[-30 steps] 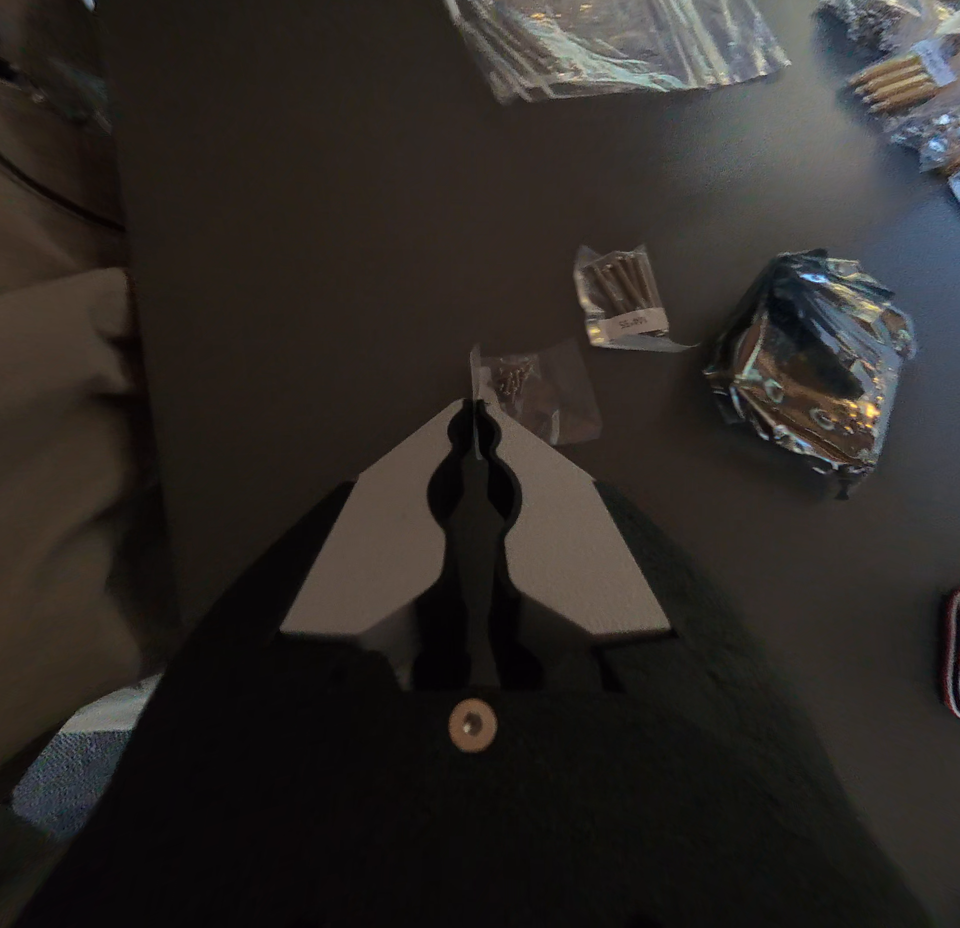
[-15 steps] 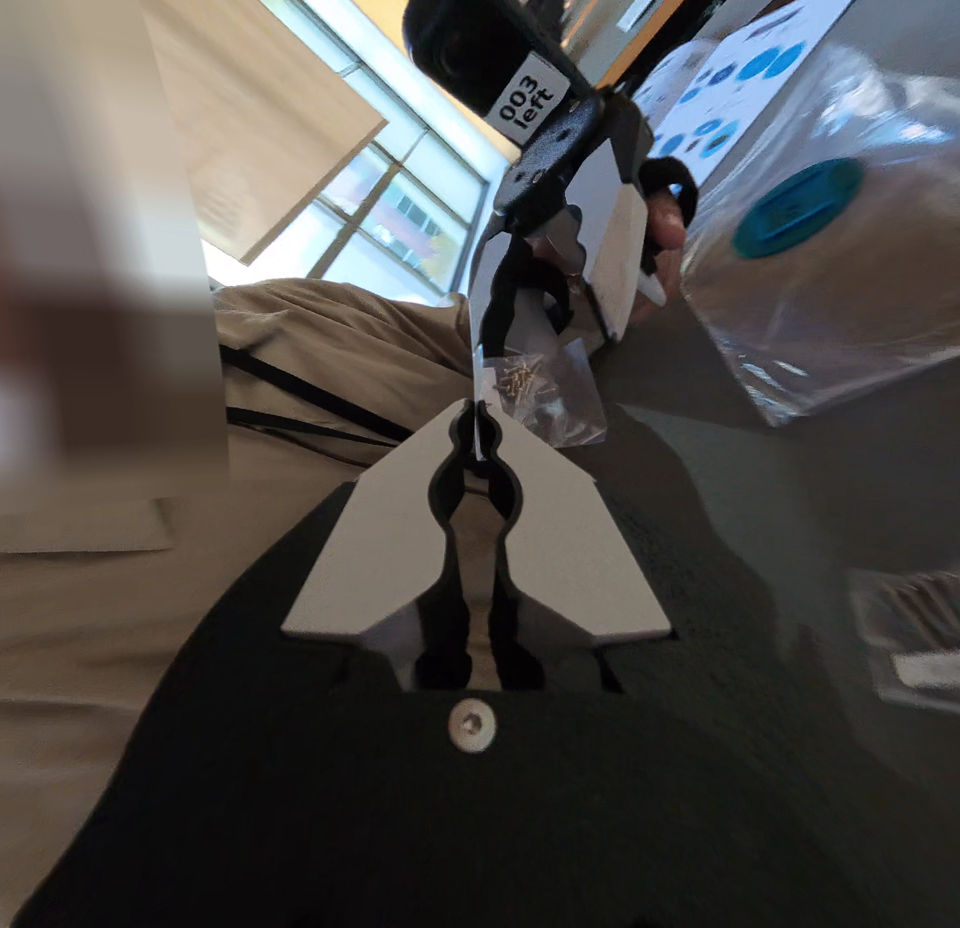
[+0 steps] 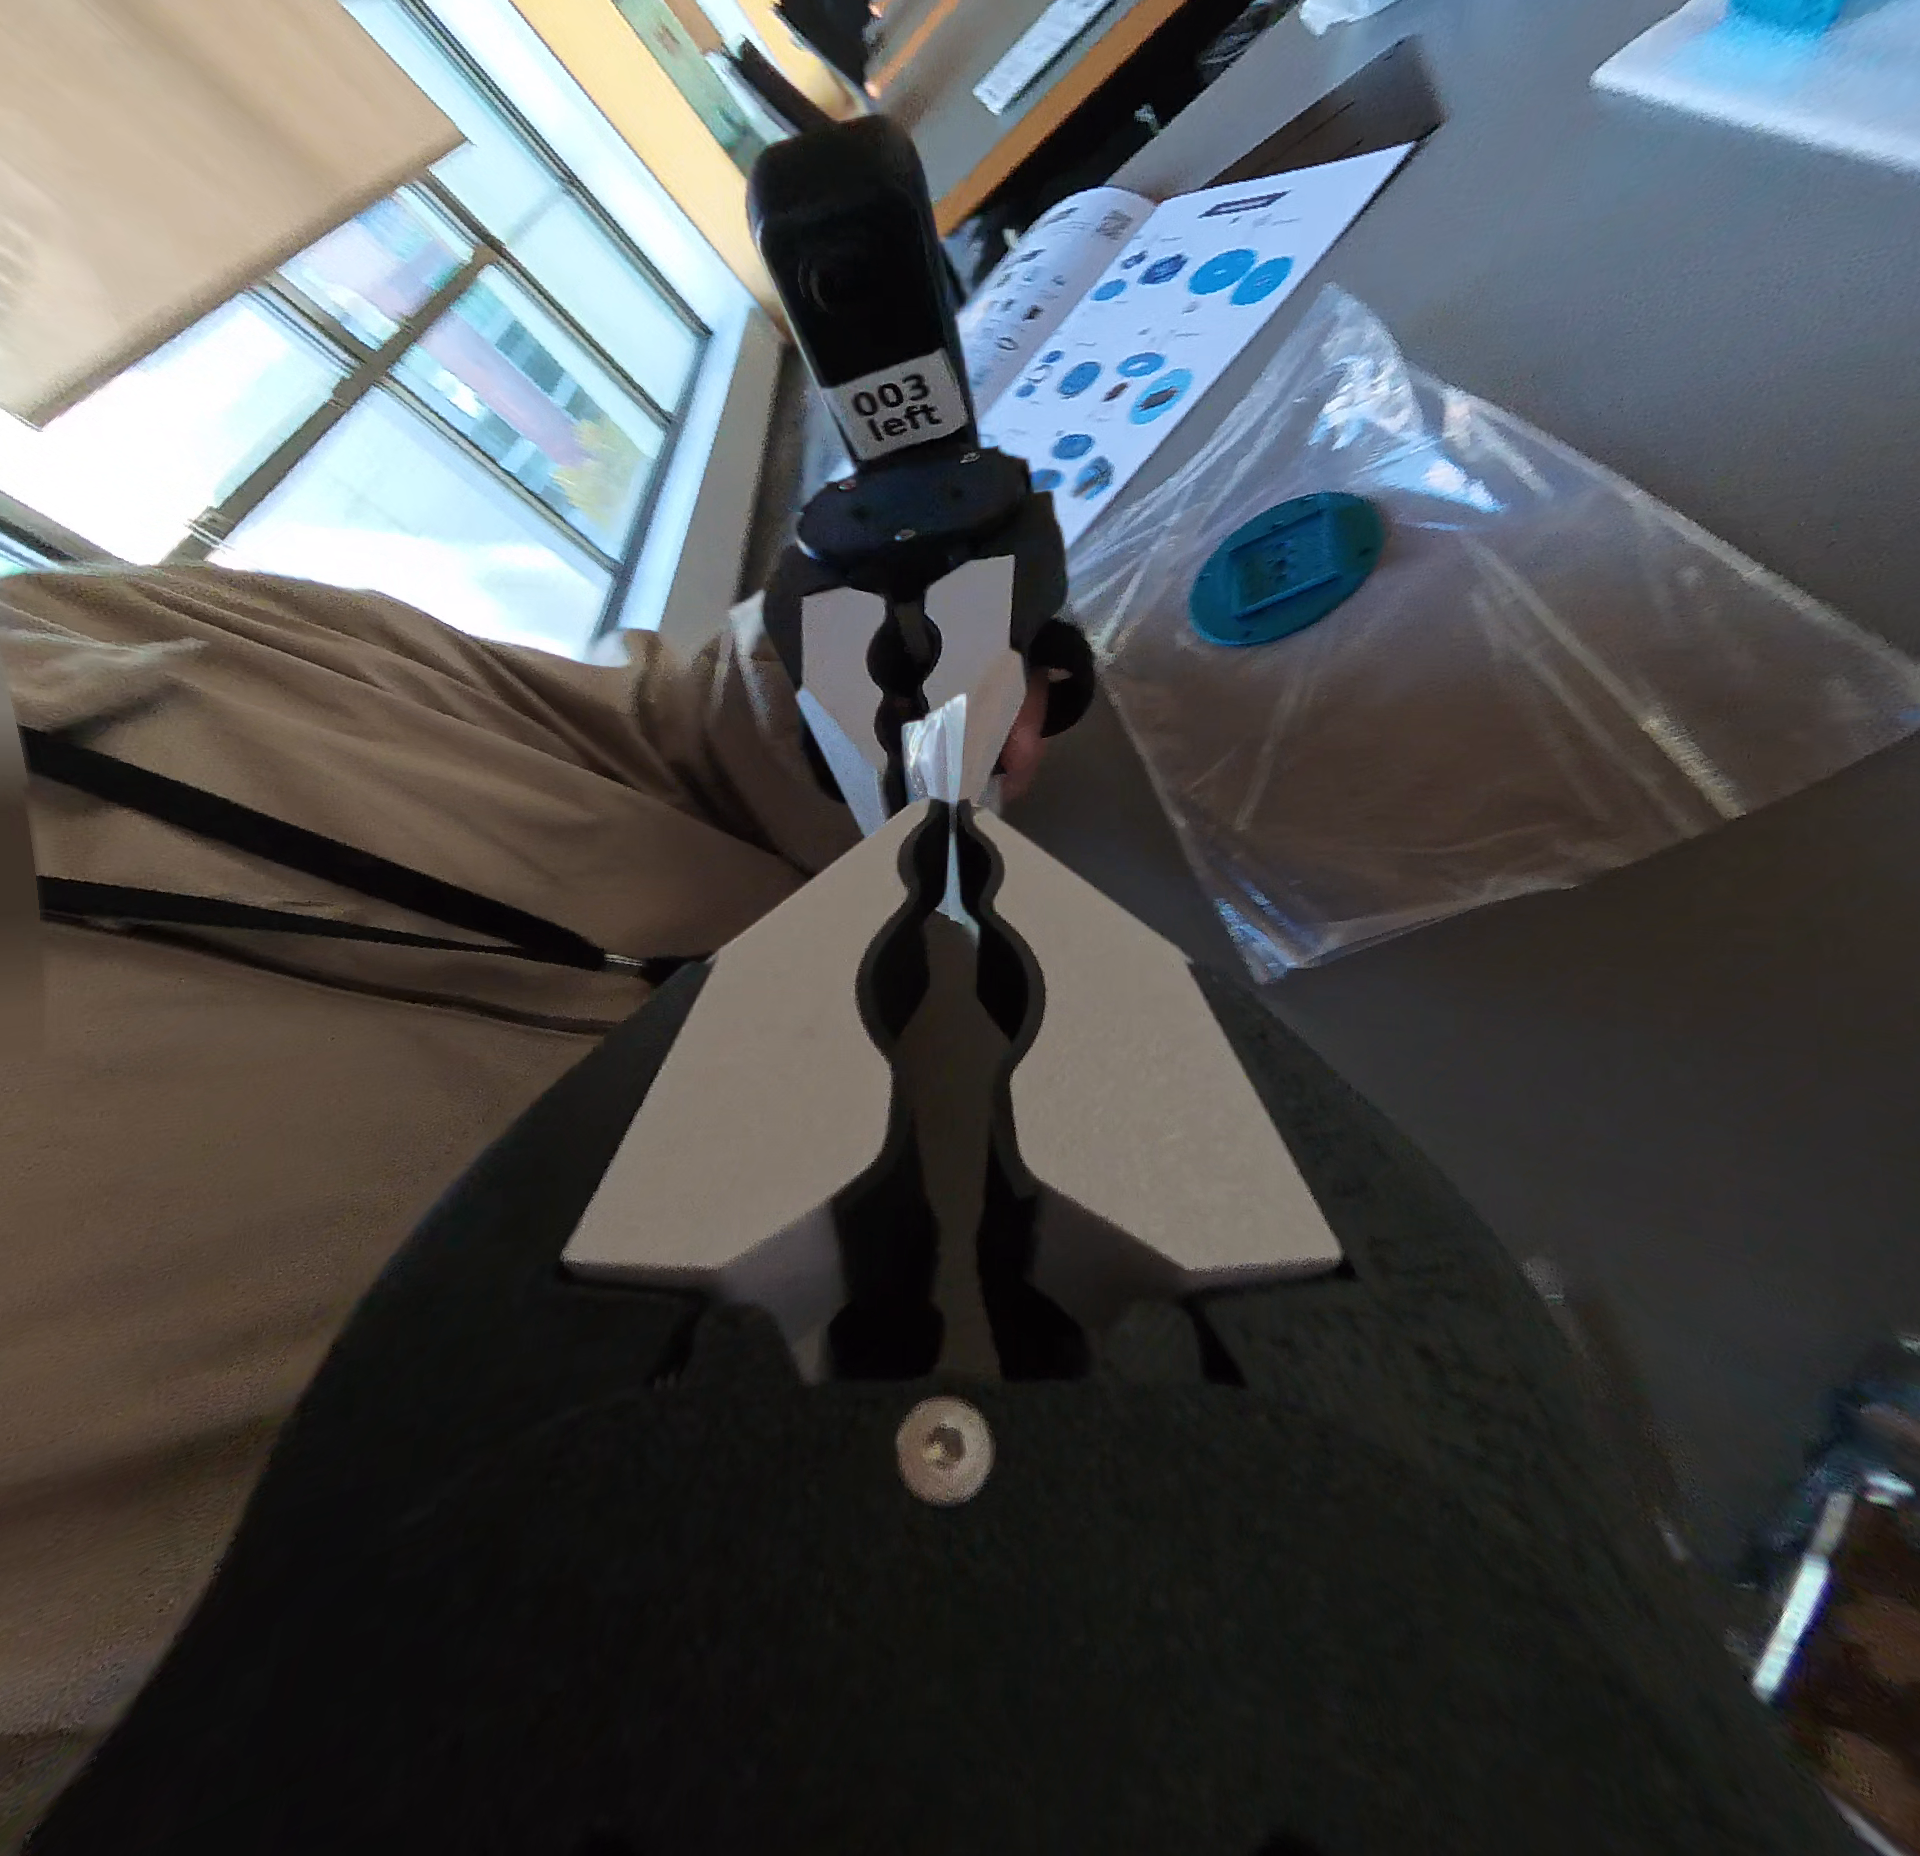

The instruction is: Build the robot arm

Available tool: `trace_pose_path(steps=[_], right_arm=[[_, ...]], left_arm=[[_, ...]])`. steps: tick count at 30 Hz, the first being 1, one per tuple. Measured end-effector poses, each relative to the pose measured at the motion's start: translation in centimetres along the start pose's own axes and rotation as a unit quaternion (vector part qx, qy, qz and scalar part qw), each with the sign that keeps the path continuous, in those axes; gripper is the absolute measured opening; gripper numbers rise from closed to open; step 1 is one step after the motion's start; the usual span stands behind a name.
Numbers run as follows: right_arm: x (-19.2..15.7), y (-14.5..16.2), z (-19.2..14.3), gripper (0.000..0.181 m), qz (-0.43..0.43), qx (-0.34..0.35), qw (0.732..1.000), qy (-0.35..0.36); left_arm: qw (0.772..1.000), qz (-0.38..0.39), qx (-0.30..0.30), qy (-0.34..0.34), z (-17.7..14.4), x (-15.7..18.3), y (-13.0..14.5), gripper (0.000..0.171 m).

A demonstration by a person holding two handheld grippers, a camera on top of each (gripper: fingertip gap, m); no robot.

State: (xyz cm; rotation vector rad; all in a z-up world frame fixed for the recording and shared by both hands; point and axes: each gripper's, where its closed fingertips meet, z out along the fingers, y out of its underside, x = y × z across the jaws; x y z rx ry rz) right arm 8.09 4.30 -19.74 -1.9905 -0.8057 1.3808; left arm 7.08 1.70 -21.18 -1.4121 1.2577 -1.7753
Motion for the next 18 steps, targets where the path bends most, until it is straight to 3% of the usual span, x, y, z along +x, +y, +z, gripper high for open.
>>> trace_pose_path(steps=[8, 18], right_arm=[[1.4, -0.4, 1.8, 0.0, -0.077, -0.016, 0.995, 0.066], [1.0, -1.5, 9.5, 0.0, -0.159, -0.06, 0.985, 0.018]], left_arm=[[0.997, -0.054, 0.026, -0.052, -1.3, -1.3, 0.8, 0.0], [0.969, 0.011, 0.044, -0.245, -7.9, -0.7, 2.5, 0.0]])
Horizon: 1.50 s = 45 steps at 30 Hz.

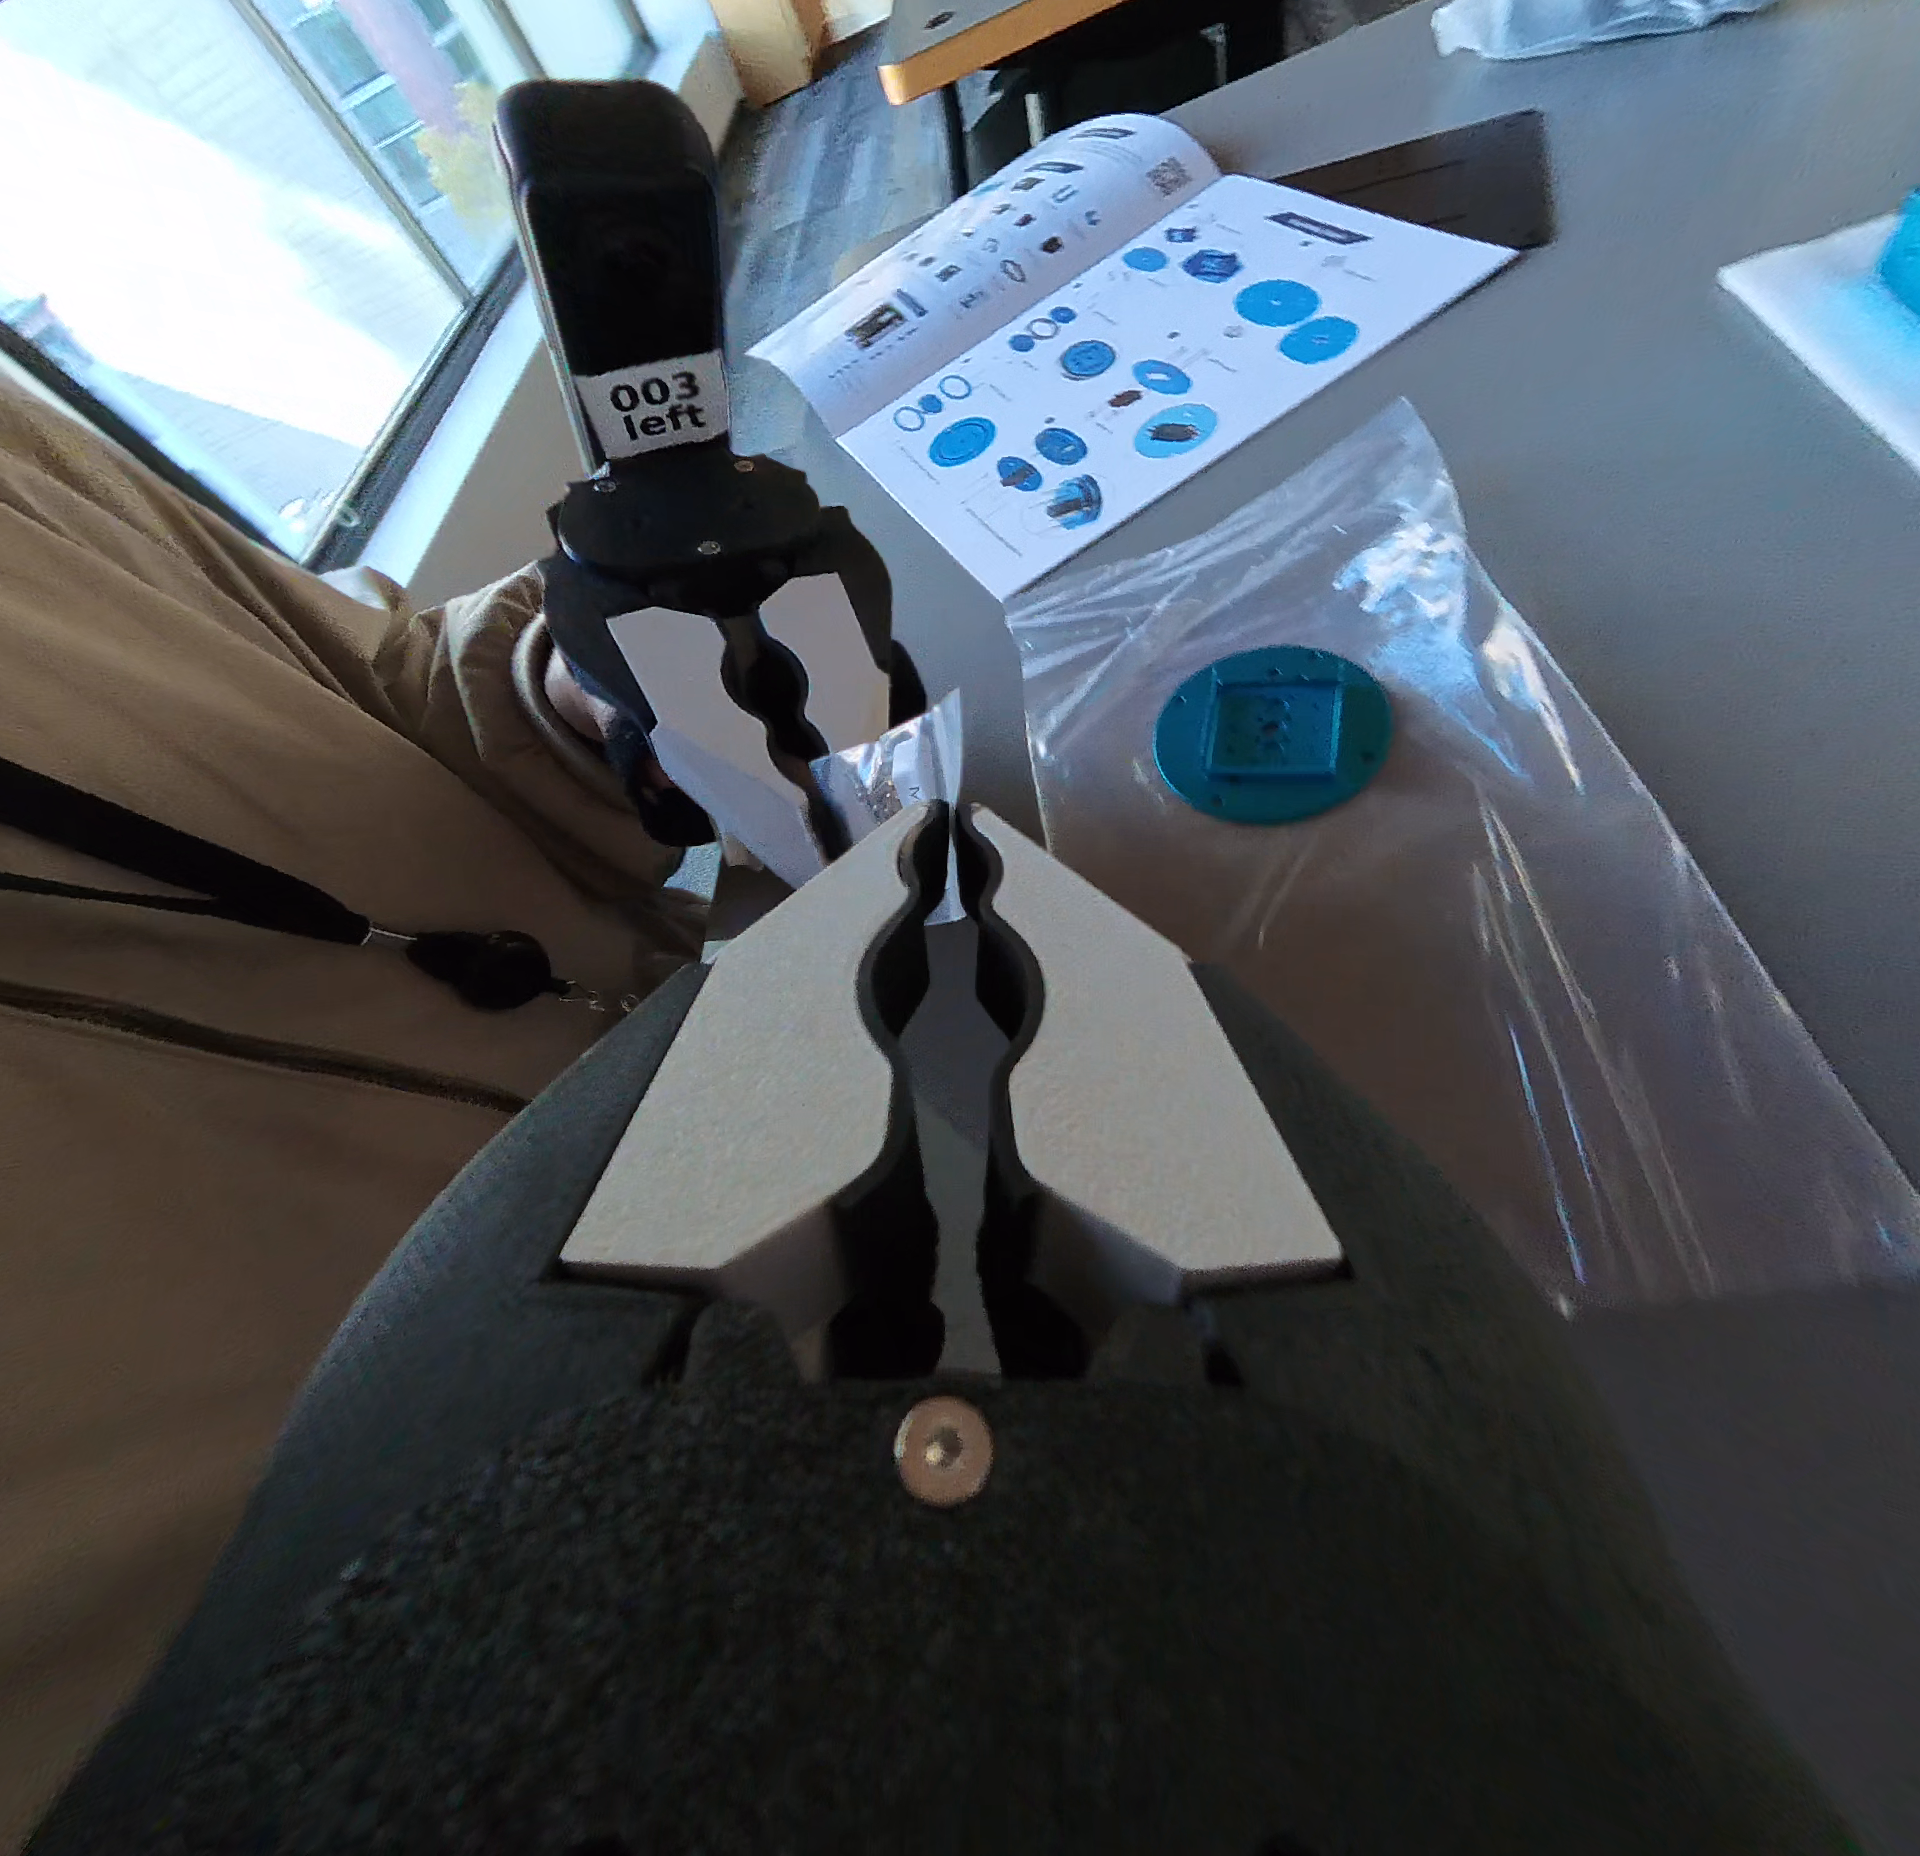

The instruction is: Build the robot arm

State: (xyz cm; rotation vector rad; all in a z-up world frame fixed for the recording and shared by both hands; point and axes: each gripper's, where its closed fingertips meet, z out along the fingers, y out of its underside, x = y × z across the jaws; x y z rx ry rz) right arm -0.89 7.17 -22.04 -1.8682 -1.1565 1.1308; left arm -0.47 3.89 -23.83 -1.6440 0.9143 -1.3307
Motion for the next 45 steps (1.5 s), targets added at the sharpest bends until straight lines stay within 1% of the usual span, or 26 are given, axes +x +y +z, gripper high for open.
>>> trace_pose_path(steps=[2, 5, 7, 10, 13, 14, 17, 20, 22, 24, 27, 29, 31, 34, 38, 40, 41, 42, 44, 45], right_arm=[[-0.2, -0.5, 1.6, 0.0, -0.012, 0.009, 0.999, -0.038], [-0.3, -1.2, 3.3, 0.0, 0.026, 0.025, 0.995, -0.095], [0.0, -1.5, 4.0, 0.0, 0.039, 0.032, 0.993, -0.108], [0.7, -1.7, 4.5, 0.0, 0.048, 0.032, 0.993, -0.105], [1.7, -1.7, 4.3, 0.0, 0.065, 0.033, 0.993, -0.09], [2.0, -1.6, 4.2, 0.0, 0.072, 0.035, 0.993, -0.085], [3.3, -1.3, 3.8, 0.0, 0.109, 0.027, 0.992, -0.064], [3.8, -1.3, 3.5, 0.0, 0.136, 0.027, 0.989, -0.058], [4.1, -1.0, 3.5, 0.0, 0.159, 0.018, 0.986, -0.054], [4.7, -0.4, 3.5, 0.0, 0.197, 0.008, 0.979, -0.048], [6.4, 0.7, 3.2, 0.0, 0.257, 0.008, 0.966, -0.038], [7.1, 1.2, 2.8, 0.0, 0.285, 0.01, 0.957, -0.042], [7.5, 1.8, 2.5, 0.0, 0.301, 0.007, 0.953, -0.046], [8.9, 3.9, 2.4, 0.0, 0.3, -0.032, 0.953, -0.01], [12.2, 6.9, 1.2, 0.0, 0.282, -0.082, 0.952, 0.086], [13.5, 7.5, 0.3, 0.0, 0.276, -0.088, 0.95, 0.118], [13.1, 7.3, 0.2, 0.0, 0.269, -0.087, 0.953, 0.112], [11.8, 6.6, 0.3, 0.0, 0.263, -0.083, 0.958, 0.081], [8.1, 4.1, 0.8, 0.0, 0.256, -0.054, 0.965, -0.004], [6.1, 3.3, 1.1, 0.0, 0.252, -0.05, 0.965, -0.044]], left_arm=[[1.0, 0.007, -0.007, -0.016, -1.1, -0.5, 0.7, 0.0], [0.998, 0.022, -0.006, -0.052, -2.6, -1.7, 1.1, 0.003], [0.997, 0.032, -0.003, -0.076, -3.8, -2.7, 1.2, 0.004], [0.994, 0.043, 0.009, -0.101, -5.3, -3.8, 0.9, 0.004], [0.994, 0.03, 0.025, -0.101, -6.4, -4.4, 0.6, 0.003], [0.995, 0.023, 0.03, -0.095, -6.6, -4.5, 0.5, 0.0], [0.996, 0.006, 0.037, -0.079, -6.8, -4.5, 0.3, 0.0], [0.995, 0.02, 0.036, -0.092, -6.9, -5.0, 0.3, 0.0], [0.992, 0.037, 0.035, -0.113, -7.2, -5.5, 0.1, 0.0], [0.986, 0.063, 0.028, -0.15, -7.8, -6.5, 0.1, 0.0], [0.971, 0.104, -0.01, -0.216, -9.2, -8.1, 0.3, 0.002], [0.964, 0.114, -0.039, -0.239, -9.8, -8.6, 0.7, 0.014], [0.963, 0.119, -0.052, -0.237, -9.8, -8.3, 0.8, 0.019], [0.962, 0.136, -0.048, -0.23, -9.3, -7.6, 0.5, 0.02], [0.963, 0.142, -0.054, -0.224, -8.5, -7.1, 0.6, 0.02], [0.964, 0.142, -0.052, -0.219, -8.2, -6.9, 0.5, 0.02], [0.965, 0.142, -0.051, -0.217, -8.1, -6.8, 0.4, 0.02], [0.965, 0.141, -0.052, -0.215, -8.0, -6.7, 0.3, 0.02], [0.966, 0.143, -0.057, -0.206, -7.8, -6.4, 0.4, 0.02], [0.966, 0.146, -0.061, -0.202, -7.7, -6.3, 0.5, 0.021]])
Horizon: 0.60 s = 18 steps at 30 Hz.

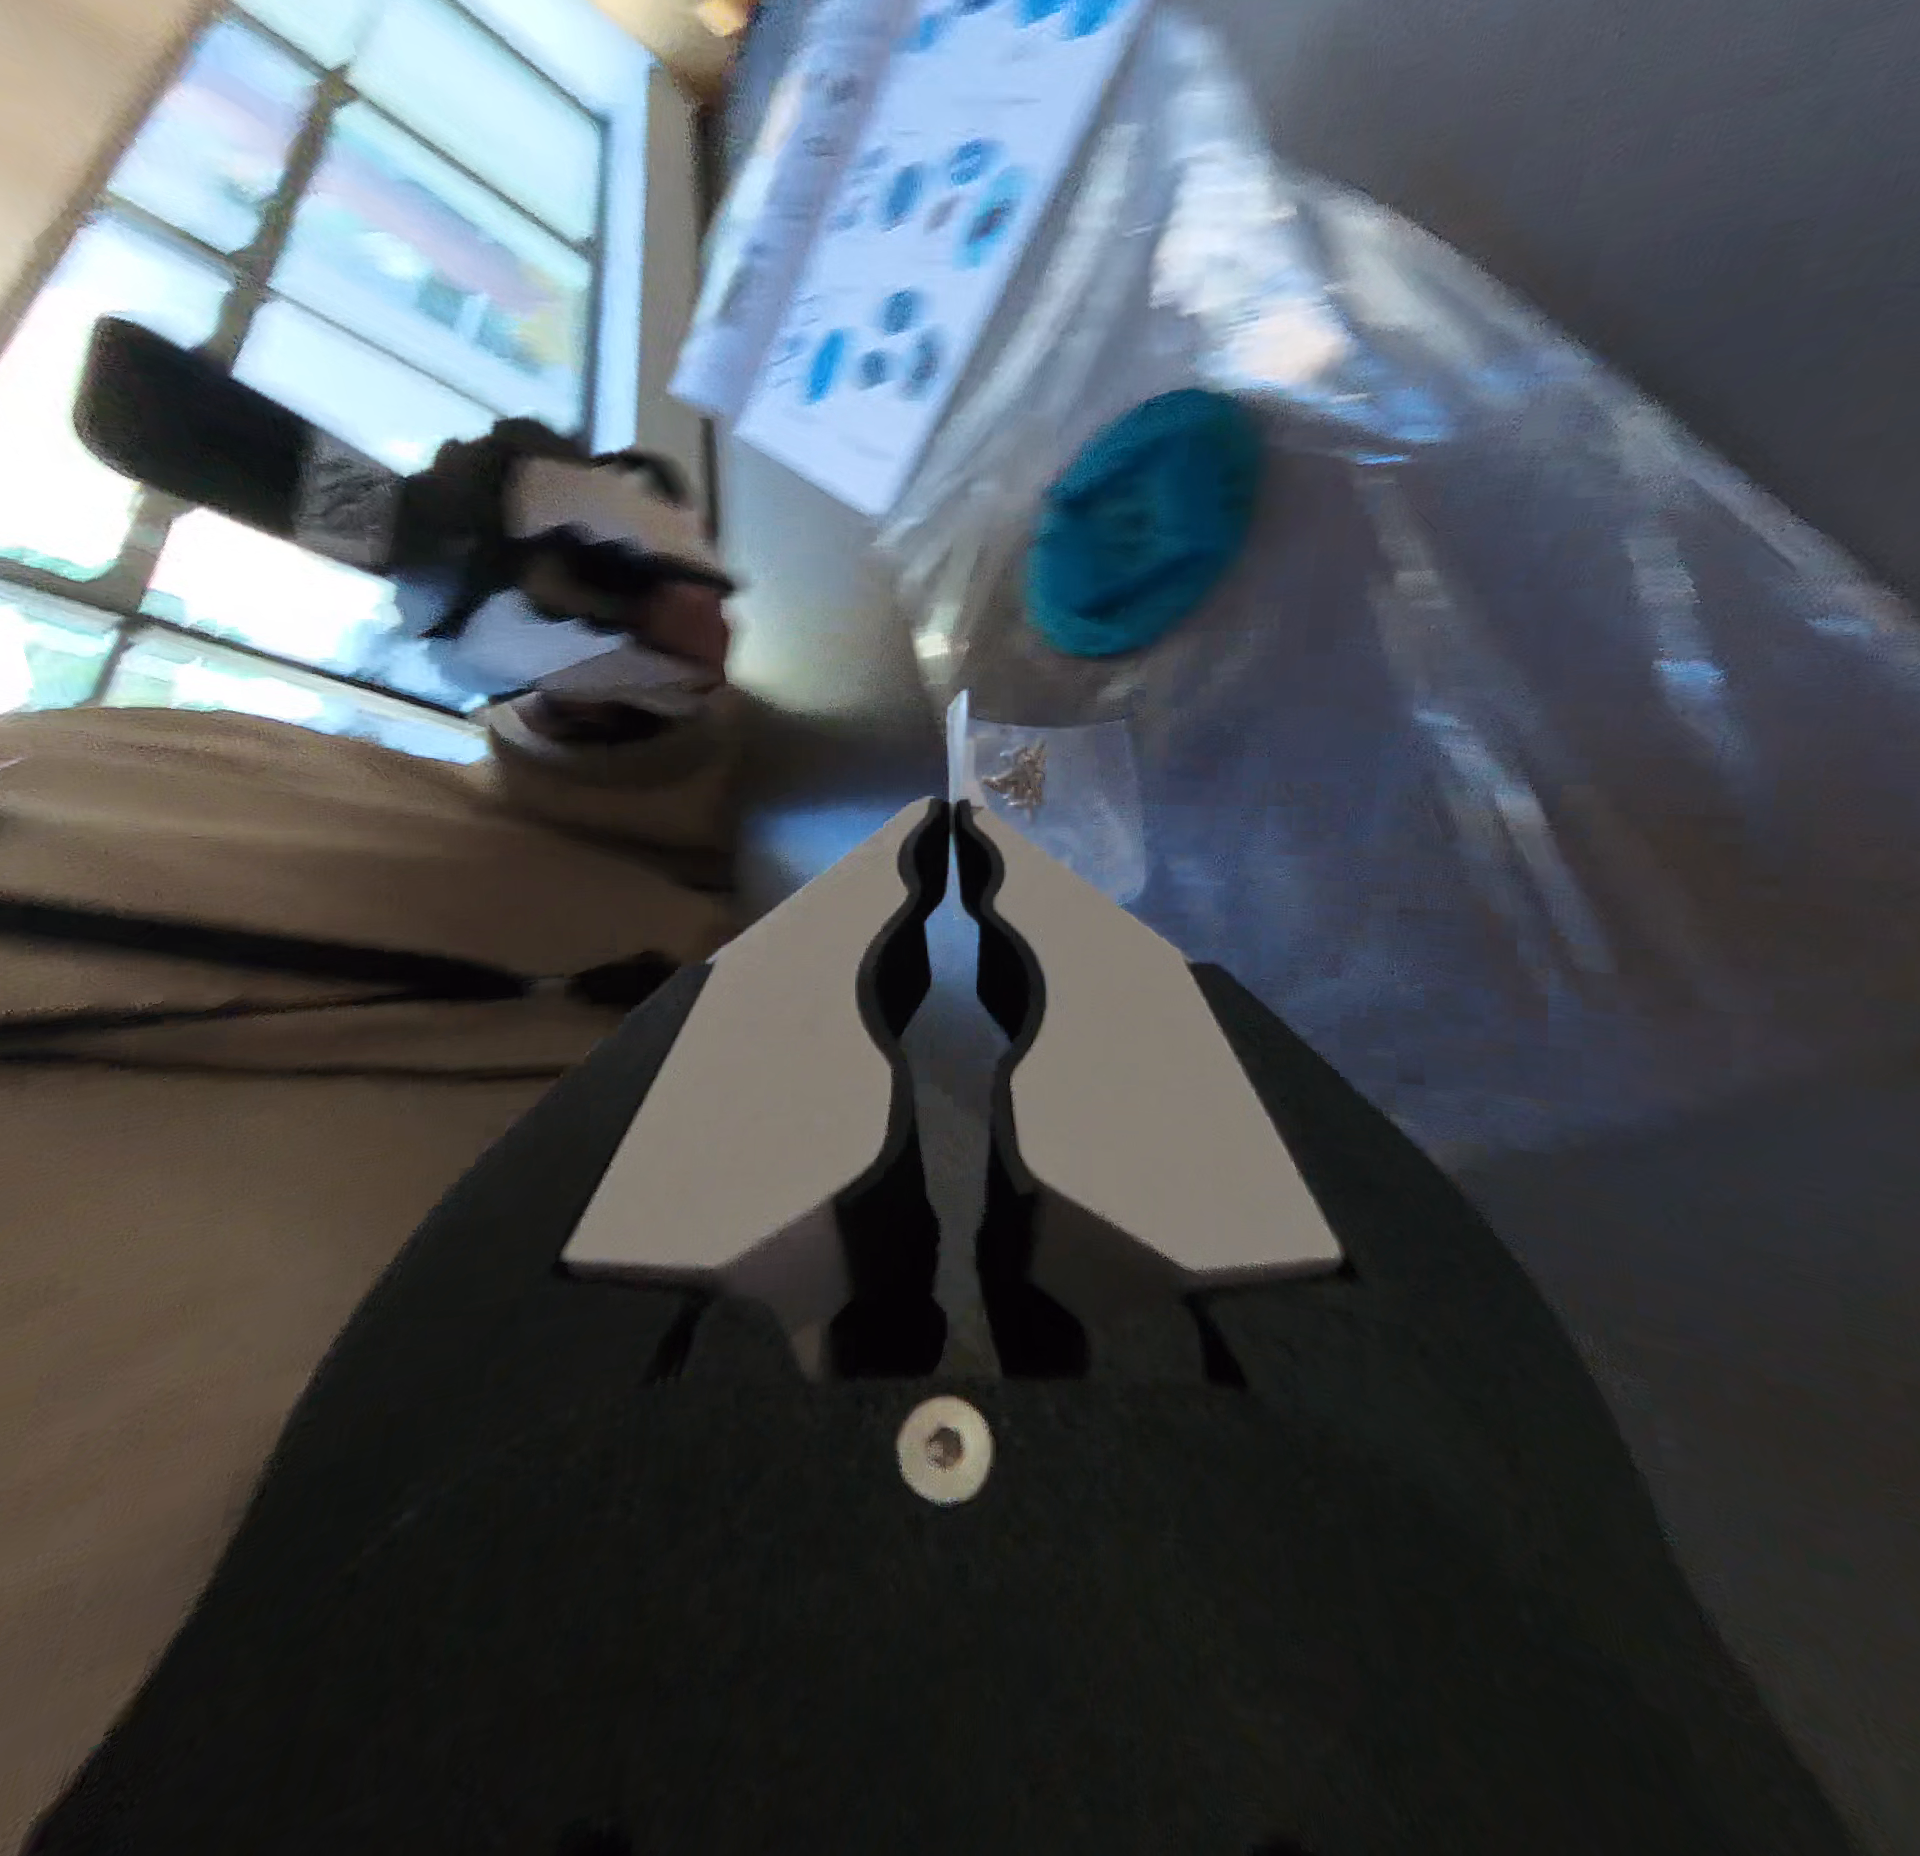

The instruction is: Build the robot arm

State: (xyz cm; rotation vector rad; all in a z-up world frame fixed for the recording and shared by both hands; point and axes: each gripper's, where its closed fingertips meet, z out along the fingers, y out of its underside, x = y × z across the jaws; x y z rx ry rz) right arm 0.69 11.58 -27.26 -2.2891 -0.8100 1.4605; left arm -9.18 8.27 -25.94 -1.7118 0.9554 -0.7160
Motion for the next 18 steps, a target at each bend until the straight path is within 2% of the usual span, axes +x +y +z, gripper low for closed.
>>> trace_pose_path(steps=[3, 8, 11, 12, 15, 18], right_arm=[[-6.3, 1.8, 1.4, 0.0, 0.007, -0.044, 0.986, -0.162], [-8.4, 5.3, 4.0, 0.0, 0.031, -0.115, 0.96, -0.255], [-10.2, 5.8, 4.6, 0.0, -0.013, -0.127, 0.951, -0.283], [-10.4, 5.5, 4.7, 0.0, -0.018, -0.12, 0.95, -0.287], [-7.4, 4.1, 5.0, 0.0, -0.02, -0.082, 0.973, -0.214], [-4.5, 3.0, 4.6, 0.0, -0.018, -0.039, 0.987, -0.152]], left_arm=[[1.0, 0.011, -0.01, 0.007, 0.3, 0.0, 0.5, 0.021], [0.999, -0.008, -0.011, 0.04, 2.9, -0.1, 0.5, 0.02], [0.993, 0.038, -0.069, 0.091, 5.2, 2.0, 2.0, 0.015], [0.989, 0.057, -0.082, 0.112, 5.6, 3.1, 2.4, 0.015], [0.977, 0.074, -0.07, 0.185, 5.5, 6.3, 2.5, 0.01], [0.976, 0.063, -0.06, 0.2, 5.1, 6.9, 2.6, 0.011]])
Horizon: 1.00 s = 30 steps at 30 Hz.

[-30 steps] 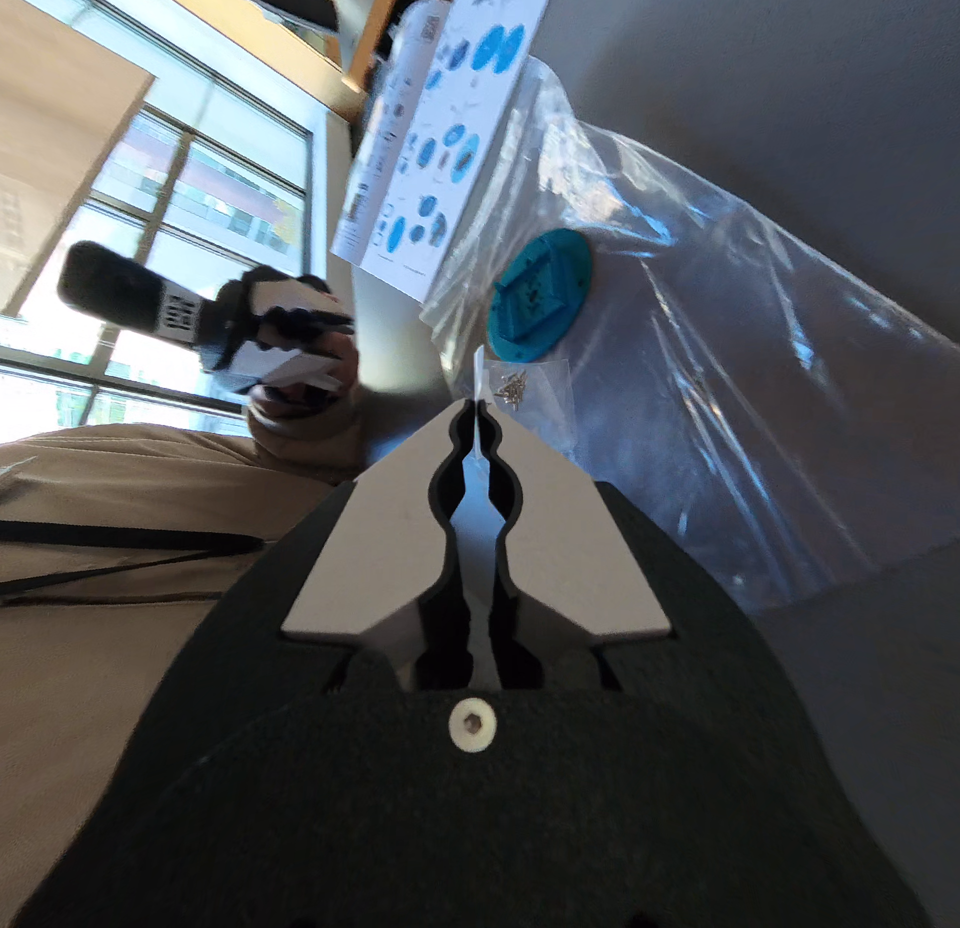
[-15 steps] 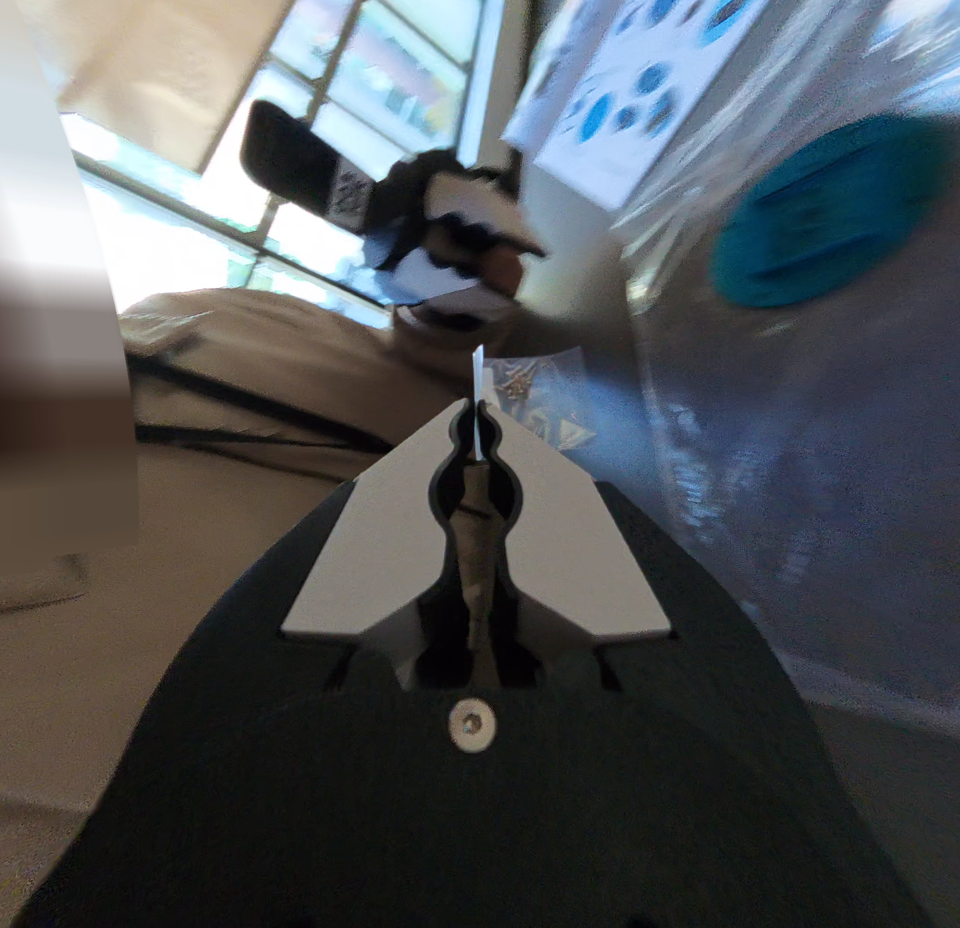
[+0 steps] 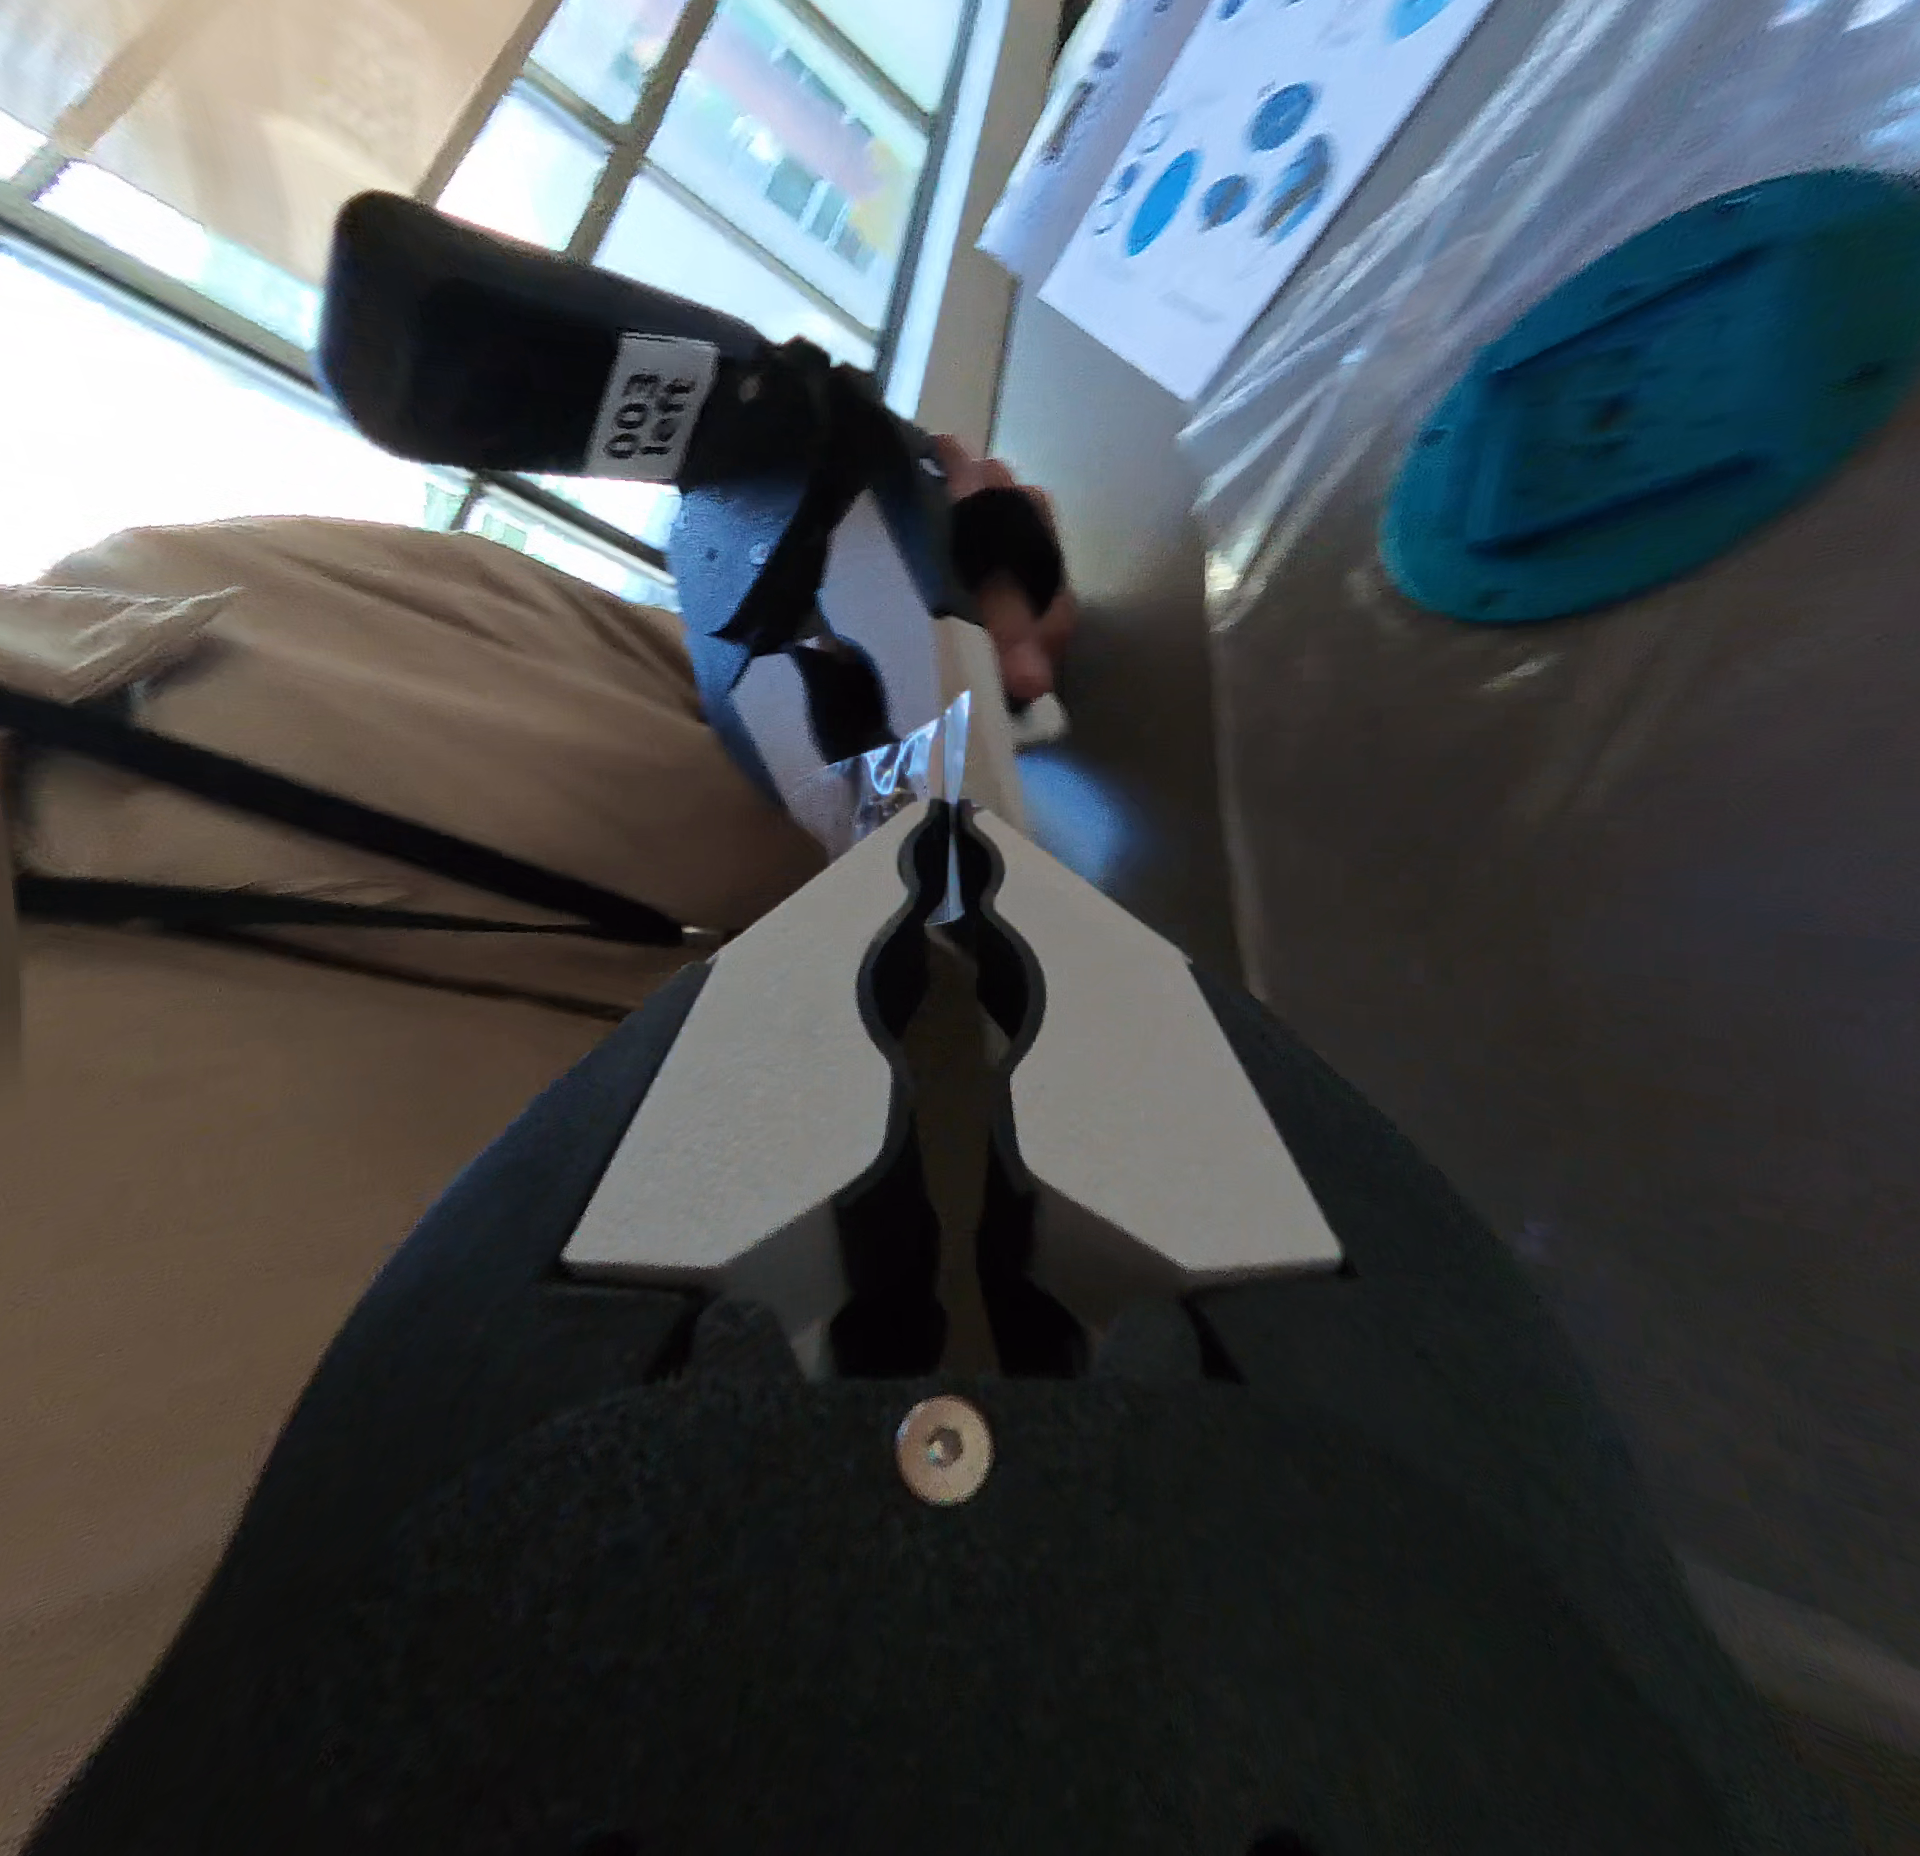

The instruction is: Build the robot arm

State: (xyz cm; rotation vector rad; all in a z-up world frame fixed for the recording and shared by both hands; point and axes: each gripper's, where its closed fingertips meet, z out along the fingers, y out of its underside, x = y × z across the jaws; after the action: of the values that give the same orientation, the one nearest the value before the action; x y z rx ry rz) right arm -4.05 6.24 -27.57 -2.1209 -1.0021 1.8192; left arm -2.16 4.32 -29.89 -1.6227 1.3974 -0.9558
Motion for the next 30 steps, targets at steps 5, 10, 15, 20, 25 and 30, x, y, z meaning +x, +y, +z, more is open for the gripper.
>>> trace_pose_path(steps=[5, 10, 15, 20, 25, 30], right_arm=[[2.2, 0.2, -0.3, 0.0, -0.028, 0.0, 0.997, 0.076], [3.8, 1.2, -0.2, 0.0, -0.035, -0.024, 0.99, 0.133], [4.5, 1.6, -0.4, 0.0, -0.048, -0.035, 0.985, 0.164], [5.7, 2.5, -0.7, 0.0, -0.055, -0.061, 0.976, 0.204], [6.3, 2.5, -0.9, 0.0, -0.058, -0.063, 0.97, 0.227], [6.4, 2.2, -1.1, 0.0, -0.059, -0.053, 0.966, 0.247]], left_arm=[[0.999, -0.007, -0.003, -0.049, -0.7, -1.0, 0.6, 0.01], [0.993, -0.005, -0.064, -0.099, -1.1, -1.9, 2.5, 0.013], [0.984, 0.022, -0.109, -0.143, -2.0, -2.4, 4.0, 0.013], [0.98, 0.017, -0.04, -0.196, -3.8, -4.1, 2.7, 0.014], [0.969, -0.02, 0.073, -0.235, -6.2, -6.0, 0.3, 0.014], [0.961, -0.059, 0.127, -0.238, -7.8, -6.6, -0.7, 0.013]])
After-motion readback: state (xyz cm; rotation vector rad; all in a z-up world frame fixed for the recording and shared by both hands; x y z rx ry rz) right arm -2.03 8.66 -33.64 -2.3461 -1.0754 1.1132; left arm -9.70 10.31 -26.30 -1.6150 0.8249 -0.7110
